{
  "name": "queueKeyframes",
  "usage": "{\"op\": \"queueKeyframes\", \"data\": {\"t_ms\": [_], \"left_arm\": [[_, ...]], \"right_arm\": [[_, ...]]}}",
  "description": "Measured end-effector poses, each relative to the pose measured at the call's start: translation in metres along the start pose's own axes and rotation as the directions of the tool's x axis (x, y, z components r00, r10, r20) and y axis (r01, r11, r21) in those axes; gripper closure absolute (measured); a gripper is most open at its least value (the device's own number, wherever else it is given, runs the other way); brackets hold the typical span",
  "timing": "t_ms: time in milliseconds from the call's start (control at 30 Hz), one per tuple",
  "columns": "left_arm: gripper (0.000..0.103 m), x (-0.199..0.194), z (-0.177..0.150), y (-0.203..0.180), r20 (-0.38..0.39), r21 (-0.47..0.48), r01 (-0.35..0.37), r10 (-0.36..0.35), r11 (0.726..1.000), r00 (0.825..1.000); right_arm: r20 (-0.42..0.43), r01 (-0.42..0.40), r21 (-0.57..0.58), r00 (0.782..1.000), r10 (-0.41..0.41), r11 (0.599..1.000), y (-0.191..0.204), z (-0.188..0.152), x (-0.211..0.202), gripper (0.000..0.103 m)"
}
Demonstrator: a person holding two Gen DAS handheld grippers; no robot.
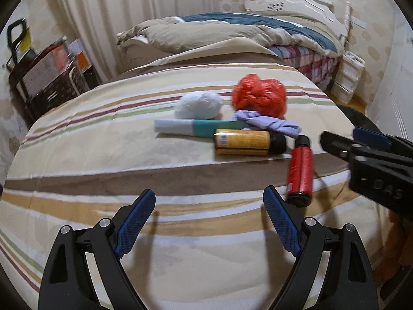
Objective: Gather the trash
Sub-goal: 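Grasp the red bottle with the right tool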
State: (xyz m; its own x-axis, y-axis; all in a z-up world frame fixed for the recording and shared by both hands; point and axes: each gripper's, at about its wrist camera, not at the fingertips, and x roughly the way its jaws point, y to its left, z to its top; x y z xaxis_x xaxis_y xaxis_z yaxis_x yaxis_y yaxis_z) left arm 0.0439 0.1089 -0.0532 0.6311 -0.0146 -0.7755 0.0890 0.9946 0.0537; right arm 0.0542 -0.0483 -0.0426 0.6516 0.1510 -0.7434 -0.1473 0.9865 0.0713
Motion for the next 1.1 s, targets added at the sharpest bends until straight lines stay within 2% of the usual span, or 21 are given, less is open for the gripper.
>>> {"op": "queueKeyframes", "data": {"t_ms": [133,333,533,633,700,967,1100], "left_arm": [[0.018,-0.004,-0.003,0.016,0.008,-0.051,-0.032,0.032,0.998,0.999],[0.018,-0.006,-0.007,0.038,0.009,-0.1,-0.08,0.081,0.992,0.997],[0.018,-0.008,-0.007,0.041,0.022,-0.101,-0.105,0.108,0.989,0.994],[0.018,-0.007,-0.007,0.042,0.021,-0.103,-0.108,0.111,0.989,0.994],[0.018,-0.007,-0.007,0.041,0.024,-0.103,-0.114,0.117,0.988,0.993],[0.018,-0.005,-0.005,0.033,0.025,-0.089,-0.121,0.123,0.989,0.992],[0.018,-0.004,-0.004,0.028,0.033,-0.085,-0.12,0.123,0.989,0.992]], "right_arm": [[0.0,-0.055,0.018,0.999,0.055,0.998,0.014,0.001,-0.005,0.034],[-0.051,-0.051,-0.032,0.997,0.049,0.998,0.044,-0.006,0.009,0.034],[-0.073,-0.033,-0.03,0.997,0.031,0.999,0.042,-0.011,0.012,0.035],[-0.075,-0.019,-0.03,0.997,0.017,0.999,0.038,-0.011,0.012,0.039],[-0.082,-0.017,-0.025,0.997,0.015,1.0,0.035,-0.012,0.014,0.049],[-0.065,-0.008,-0.026,0.998,0.006,1.0,0.024,-0.01,0.016,0.068],[-0.055,-0.016,-0.021,0.998,0.014,1.0,0.018,-0.008,0.017,0.07]]}}
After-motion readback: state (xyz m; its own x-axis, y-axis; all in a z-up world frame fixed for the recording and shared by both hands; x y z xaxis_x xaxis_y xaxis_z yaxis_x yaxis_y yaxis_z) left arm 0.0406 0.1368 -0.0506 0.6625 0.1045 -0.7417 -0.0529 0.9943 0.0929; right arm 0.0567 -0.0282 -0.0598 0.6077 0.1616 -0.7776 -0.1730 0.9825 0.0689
